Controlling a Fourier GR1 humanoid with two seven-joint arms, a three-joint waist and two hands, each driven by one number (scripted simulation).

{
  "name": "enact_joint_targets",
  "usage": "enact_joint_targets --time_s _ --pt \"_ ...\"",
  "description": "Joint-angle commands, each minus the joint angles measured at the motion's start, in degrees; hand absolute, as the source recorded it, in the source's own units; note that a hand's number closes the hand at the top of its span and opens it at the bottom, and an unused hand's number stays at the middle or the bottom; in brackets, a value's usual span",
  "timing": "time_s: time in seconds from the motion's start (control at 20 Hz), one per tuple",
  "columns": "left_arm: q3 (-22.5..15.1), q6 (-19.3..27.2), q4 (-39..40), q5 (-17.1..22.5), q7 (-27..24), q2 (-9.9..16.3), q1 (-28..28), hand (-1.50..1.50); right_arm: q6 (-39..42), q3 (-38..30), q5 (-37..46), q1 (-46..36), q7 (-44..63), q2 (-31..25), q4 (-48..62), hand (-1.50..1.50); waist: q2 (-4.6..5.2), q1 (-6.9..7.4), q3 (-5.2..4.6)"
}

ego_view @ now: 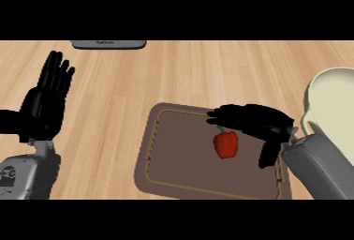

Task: Pick the bell pepper from the tray and place it in the pot

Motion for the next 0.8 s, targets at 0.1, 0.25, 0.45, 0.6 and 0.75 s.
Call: enact_joint_targets --time_s 0.1,0.25,0.45,0.6,0.75 --pt "2.5 -2.9 5.3 0.3 -3.5 0.5 -0.7 0.00 -1.4 -0.4 5.2 2.3 -0.1 4.8 1.9 -1.50 0.05 -0.11 0.00" --pt "0.2 -0.8 -1.3 -0.9 1.0 -1.0 0.2 0.00 -4.9 -1.5 8.2 -1.9 -4.6 6.6 11.1 -1.50 0.06 0.28 0.02" --pt "0.7 -1.7 0.7 -1.5 -0.2 -1.1 0.7 0.00 -6.8 -0.2 11.1 -2.0 -3.5 12.3 14.6 -1.50 0.09 0.20 0.01" --pt "-1.0 0.1 -2.0 -3.1 -1.2 -3.5 3.2 0.00 -5.2 -1.1 11.3 0.5 -6.4 10.2 12.6 -1.50 0.00 0.09 0.01" --pt "2.8 -3.9 1.6 -0.1 -0.8 0.5 0.8 0.00 -7.5 0.5 13.0 -4.2 -9.8 13.2 18.7 1.50 0.15 0.44 0.01"
